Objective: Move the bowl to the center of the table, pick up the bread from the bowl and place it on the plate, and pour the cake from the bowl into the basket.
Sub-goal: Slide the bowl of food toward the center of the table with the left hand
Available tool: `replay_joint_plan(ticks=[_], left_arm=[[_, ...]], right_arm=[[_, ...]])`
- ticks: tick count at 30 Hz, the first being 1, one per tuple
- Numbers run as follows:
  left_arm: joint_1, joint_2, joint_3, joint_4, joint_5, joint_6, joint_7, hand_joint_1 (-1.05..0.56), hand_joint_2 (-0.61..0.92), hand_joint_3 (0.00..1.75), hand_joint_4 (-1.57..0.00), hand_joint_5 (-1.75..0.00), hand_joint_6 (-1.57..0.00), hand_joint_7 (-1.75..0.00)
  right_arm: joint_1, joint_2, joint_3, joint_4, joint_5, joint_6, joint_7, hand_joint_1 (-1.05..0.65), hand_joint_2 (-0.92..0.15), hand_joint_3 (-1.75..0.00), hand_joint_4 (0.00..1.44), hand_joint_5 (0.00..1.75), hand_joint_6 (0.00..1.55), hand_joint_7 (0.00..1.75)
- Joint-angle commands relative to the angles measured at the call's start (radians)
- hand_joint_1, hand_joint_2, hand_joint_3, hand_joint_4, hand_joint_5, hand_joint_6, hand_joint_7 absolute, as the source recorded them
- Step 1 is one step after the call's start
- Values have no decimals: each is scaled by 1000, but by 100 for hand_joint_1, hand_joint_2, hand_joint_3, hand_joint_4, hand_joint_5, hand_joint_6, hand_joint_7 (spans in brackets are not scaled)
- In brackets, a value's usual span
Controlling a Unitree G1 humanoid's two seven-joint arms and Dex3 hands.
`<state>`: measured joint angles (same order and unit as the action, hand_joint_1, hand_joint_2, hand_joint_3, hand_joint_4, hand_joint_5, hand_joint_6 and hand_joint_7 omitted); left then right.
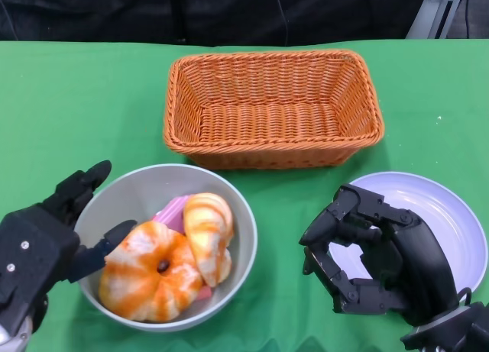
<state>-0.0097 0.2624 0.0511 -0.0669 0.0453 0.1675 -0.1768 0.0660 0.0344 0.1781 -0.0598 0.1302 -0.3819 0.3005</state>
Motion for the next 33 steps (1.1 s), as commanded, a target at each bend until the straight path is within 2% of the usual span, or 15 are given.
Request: replay_joint_plan(ticks=[1,6,12,33], left_arm=[[25,-17,-5,-61,-17,57,0,-72,92,45,-13,0,-15,0],[45,-50,-17,-122,-43,137,-10,-70,92,46,-10,0,-11,0],[62,-57,-49,-162,-31,185,-2,-69,92,48,-8,0,-10,0],[119,-75,-119,-218,-60,175,-35,-74,92,47,-6,-1,-9,-1]], right_arm=[[0,-4,-1,-1,2,-9,-1,-10,-48,-104,74,161,69,124],[2,-3,-1,-2,-7,-10,-8,-9,-48,-104,74,160,69,123],[4,-1,3,-4,-5,-9,-10,-8,-48,-105,74,160,69,123],[3,-1,3,2,-4,-15,-9,-8,-48,-106,74,160,70,122]])
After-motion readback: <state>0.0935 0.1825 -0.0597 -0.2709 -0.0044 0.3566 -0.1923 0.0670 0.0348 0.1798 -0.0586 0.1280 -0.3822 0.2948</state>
